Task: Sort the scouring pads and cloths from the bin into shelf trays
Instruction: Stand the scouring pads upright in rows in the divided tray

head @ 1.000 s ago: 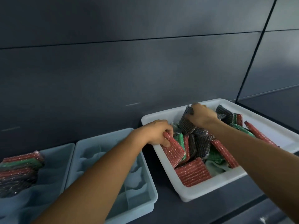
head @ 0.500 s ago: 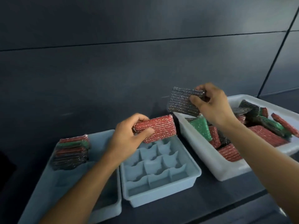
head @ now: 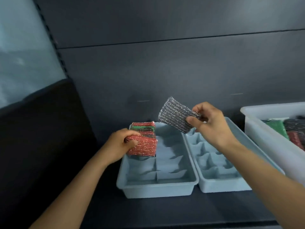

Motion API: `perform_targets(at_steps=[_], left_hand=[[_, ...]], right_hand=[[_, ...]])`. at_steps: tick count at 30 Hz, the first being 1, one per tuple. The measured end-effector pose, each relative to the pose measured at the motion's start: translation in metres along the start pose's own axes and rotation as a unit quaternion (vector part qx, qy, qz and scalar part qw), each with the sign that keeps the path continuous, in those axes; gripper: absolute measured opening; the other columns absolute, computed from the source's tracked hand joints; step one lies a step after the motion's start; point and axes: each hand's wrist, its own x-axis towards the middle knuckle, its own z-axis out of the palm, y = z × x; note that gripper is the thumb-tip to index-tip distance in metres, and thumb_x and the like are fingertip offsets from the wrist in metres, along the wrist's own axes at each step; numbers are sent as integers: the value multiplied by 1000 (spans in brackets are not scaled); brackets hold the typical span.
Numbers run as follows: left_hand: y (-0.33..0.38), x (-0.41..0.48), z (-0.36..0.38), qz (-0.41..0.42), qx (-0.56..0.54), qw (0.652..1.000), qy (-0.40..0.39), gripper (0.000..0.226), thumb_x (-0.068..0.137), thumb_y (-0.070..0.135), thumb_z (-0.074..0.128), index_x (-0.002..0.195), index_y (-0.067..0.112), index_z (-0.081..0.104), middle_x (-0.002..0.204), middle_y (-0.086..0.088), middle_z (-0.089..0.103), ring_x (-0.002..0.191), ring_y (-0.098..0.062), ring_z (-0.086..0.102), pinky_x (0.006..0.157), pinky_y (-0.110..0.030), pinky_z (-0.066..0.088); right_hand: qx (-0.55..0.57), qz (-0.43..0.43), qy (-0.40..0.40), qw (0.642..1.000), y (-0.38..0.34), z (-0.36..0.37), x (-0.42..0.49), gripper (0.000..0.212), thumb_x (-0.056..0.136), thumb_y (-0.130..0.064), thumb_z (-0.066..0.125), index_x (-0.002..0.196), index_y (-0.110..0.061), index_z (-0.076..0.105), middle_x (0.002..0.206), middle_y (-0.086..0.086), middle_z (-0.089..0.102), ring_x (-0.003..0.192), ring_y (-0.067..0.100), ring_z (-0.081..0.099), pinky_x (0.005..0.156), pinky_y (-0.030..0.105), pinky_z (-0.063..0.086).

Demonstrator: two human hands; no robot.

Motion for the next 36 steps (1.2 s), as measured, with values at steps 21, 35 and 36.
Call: perform_targets(at_steps=[21,35,36], left_hand=[[-46,14,15,-44,-63,994,83,39,85,-4,67,116,18,70,99,6,66,94,-10,62,85,-22,50],[-30,-6,16,-59,45,997,13,45,96,4,50,140,15,51,138,2,53,127,-13,49,103,-21,36],[-26,-5,17,-64,47,997,21,45,96,7,51,140,16,51,138,2,52,128,-13,48,105,-24,38]], right_hand=[[-40,71,-119,990,24,102,-20,24,77,-10,77,74,-25,58,80,2,67,73,18,59,79,36,52],[-328,-63,-202,921,21,135,-16,10,86,-18,62,96,-19,62,102,3,64,90,23,60,71,29,45],[-335,-66,-210,916,20,134,-15,11,86,-18,62,96,-18,61,103,4,64,90,24,60,70,29,44]])
